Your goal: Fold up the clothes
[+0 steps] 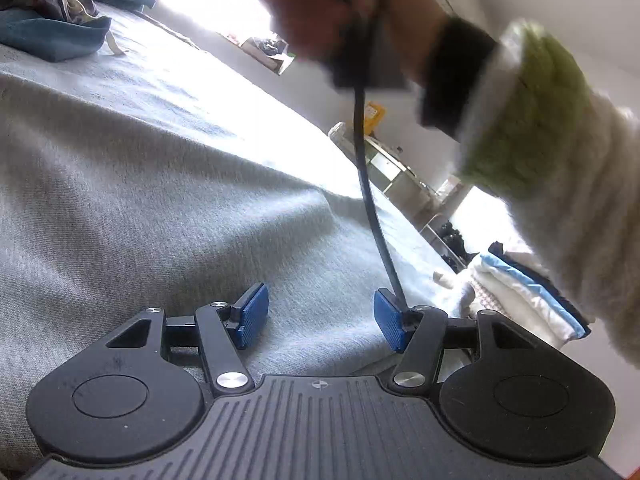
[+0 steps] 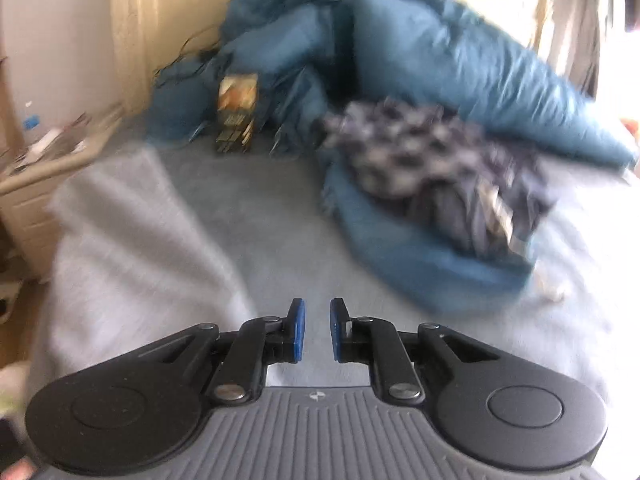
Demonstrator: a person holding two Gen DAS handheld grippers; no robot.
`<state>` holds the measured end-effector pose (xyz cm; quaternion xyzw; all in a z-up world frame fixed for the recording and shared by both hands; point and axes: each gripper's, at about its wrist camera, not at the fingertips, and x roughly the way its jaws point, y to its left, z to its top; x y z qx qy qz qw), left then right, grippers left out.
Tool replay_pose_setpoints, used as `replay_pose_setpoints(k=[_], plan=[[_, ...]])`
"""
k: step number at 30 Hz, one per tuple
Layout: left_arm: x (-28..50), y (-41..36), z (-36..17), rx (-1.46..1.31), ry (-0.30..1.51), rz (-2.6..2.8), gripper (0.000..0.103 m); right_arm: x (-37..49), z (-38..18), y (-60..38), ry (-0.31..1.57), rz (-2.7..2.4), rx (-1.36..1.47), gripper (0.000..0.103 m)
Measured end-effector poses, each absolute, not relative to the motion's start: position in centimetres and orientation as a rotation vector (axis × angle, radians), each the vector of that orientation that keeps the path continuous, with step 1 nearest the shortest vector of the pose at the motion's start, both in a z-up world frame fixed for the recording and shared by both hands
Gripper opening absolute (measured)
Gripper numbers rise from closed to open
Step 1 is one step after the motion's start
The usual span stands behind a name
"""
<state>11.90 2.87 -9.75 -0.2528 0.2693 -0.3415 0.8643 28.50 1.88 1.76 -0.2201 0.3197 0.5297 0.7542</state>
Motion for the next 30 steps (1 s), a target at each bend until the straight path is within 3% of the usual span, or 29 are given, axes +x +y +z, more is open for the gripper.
replay_pose_setpoints(k=[5,6,7,9,13,20,21,23,25,30], plan=[[12.1,2.2,-9.9,-0.535,0.560,-0.721,0.060,28.1,-3.9,0.2,0.877,1.159,-0.631,0.010],[12.3,2.1,-10.0,-0.537,0.559,-0.722,0.060,29.0,-4.3,-0.9,0.891,1.124,-0.589,0.001],[12.3,2.3,-10.1,-0.538,0.558,-0.724,0.060,29.8,-4.4,-2.1,0.897,1.086,-0.546,0.000],[12.3,2.4,-10.1,-0.539,0.557,-0.728,0.061,30.5,-1.6,-6.4,0.838,0.973,-0.448,0.009],[12.5,2.4,-10.2,-0.540,0.558,-0.731,0.061,30.3,2.9,-15.6,0.820,0.838,-0.260,0.009],[12.1,2.3,-9.9,-0.548,0.554,-0.742,0.063,29.2,-3.8,-24.7,0.998,0.664,-0.209,0.010],[12.1,2.3,-9.9,-0.552,0.554,-0.745,0.064,30.1,-4.8,-26.6,0.997,0.583,-0.179,0.002],[12.2,2.3,-9.9,-0.558,0.553,-0.750,0.065,31.0,-4.1,-30.7,0.962,0.458,-0.040,0.000],[12.7,2.3,-10.0,-0.560,0.552,-0.754,0.066,30.3,-2.8,-33.7,0.904,0.223,-0.073,0.010],[13.0,2.8,-10.2,-0.601,0.553,-0.776,0.069,23.2,-2.1,-31.5,0.931,0.239,-0.028,0.010]])
